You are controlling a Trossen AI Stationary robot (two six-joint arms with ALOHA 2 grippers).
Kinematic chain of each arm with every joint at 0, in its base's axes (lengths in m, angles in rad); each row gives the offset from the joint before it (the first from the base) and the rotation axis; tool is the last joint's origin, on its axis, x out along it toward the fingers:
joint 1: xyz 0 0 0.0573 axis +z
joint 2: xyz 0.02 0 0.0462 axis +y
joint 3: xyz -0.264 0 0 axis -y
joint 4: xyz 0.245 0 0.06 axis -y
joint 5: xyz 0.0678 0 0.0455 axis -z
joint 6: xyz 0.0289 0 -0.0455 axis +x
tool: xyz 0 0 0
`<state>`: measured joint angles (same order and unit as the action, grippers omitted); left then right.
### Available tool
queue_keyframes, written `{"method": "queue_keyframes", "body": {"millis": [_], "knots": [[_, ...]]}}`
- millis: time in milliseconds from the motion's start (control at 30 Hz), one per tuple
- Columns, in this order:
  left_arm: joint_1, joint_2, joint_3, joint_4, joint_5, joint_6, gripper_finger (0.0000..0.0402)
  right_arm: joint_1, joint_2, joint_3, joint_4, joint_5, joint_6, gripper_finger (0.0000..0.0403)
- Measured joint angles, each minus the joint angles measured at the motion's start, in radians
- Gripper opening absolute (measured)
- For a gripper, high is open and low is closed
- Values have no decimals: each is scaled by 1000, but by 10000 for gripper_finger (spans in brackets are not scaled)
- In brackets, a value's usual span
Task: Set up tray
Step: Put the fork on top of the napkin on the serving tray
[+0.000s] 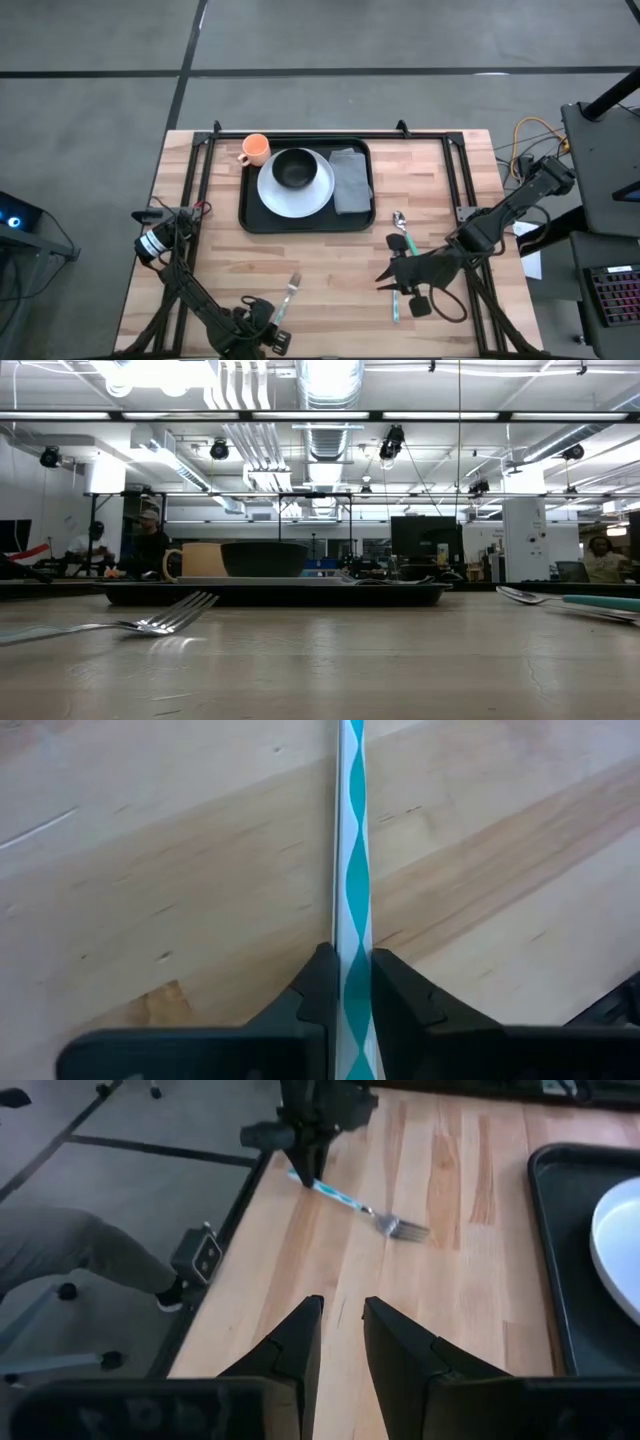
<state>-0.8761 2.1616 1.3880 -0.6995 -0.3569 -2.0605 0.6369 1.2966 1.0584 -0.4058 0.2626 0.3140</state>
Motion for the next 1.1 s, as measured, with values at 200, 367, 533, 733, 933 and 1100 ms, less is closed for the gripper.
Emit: {"method": "queue_keyframes", "body": {"millis": [200,367,533,733,933,1100], "knots": [[1,1,14,-28,-3,8,22,0,0,30,1,0,-15,68],[-2,8,130,-295,-128,30,22,1,0,0,3,129,89,68],[4,18,275,-572,-237,48,22,1,4,-72,132,306,154,88],[23,18,308,-629,-261,116,22,0,3,-98,181,317,180,137],[21,14,297,-638,-378,143,21,2,24,-141,341,388,193,153],[21,9,298,-645,-600,203,21,-2,96,-245,722,503,110,164]]}}
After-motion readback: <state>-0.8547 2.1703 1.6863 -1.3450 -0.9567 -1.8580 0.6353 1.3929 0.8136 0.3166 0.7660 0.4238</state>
